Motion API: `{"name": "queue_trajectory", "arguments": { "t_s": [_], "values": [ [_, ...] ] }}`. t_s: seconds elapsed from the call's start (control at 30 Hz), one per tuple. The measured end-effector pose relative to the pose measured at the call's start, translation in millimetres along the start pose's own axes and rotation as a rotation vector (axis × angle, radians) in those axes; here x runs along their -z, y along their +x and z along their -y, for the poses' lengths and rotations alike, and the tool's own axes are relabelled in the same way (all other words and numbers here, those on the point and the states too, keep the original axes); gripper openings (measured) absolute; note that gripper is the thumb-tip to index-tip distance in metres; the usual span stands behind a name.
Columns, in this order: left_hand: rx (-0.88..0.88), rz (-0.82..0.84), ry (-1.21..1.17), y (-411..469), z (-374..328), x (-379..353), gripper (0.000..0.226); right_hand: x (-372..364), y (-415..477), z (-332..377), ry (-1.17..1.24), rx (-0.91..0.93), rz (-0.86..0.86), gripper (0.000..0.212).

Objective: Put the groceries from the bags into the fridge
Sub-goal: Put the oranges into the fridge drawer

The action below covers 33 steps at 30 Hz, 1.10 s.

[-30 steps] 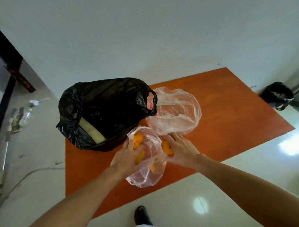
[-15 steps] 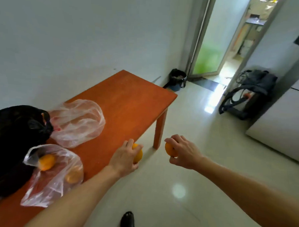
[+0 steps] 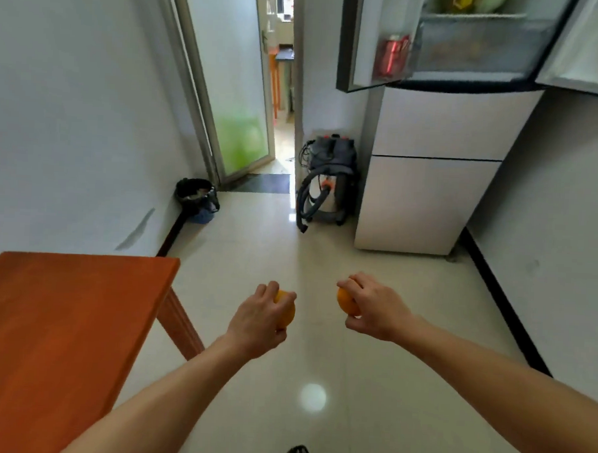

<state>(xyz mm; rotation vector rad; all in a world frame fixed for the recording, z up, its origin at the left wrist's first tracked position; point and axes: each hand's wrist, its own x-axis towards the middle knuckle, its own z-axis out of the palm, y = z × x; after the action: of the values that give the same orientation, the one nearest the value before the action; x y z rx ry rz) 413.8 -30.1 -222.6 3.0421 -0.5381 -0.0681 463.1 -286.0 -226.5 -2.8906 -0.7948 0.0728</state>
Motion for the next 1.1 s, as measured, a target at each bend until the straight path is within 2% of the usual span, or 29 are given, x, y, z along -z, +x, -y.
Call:
{"name": "queue_trajectory", "arguments": {
  "t_s": [0.2, 0.47, 0.67, 0.77, 1.1],
  "values": [
    [-0.194, -0.019, 0.045, 156, -11, 24, 0.071, 36, 33, -109, 0.038, -0.200, -0.075, 0.067],
    [-0.390, -0.031, 0.014, 345, -82, 23, 0.070, 60, 56, -270, 0.059, -0.410, -0.129, 0.064],
    [-0.426, -0.043, 0.017, 478, -141, 32, 0.063, 88, 93, -404, 0.054, -0.462, -0.162, 0.067],
    [-0.423, -0.109, 0.026, 536, -159, 51, 0.066, 116, 121, -459, 0.034, -0.447, -0.195, 0.067],
    [-0.389, -0.262, -0.024, 730, -160, 101, 0.070, 184, 251, -606, -0.002, -0.390, -0.287, 0.067]
  ]
}}
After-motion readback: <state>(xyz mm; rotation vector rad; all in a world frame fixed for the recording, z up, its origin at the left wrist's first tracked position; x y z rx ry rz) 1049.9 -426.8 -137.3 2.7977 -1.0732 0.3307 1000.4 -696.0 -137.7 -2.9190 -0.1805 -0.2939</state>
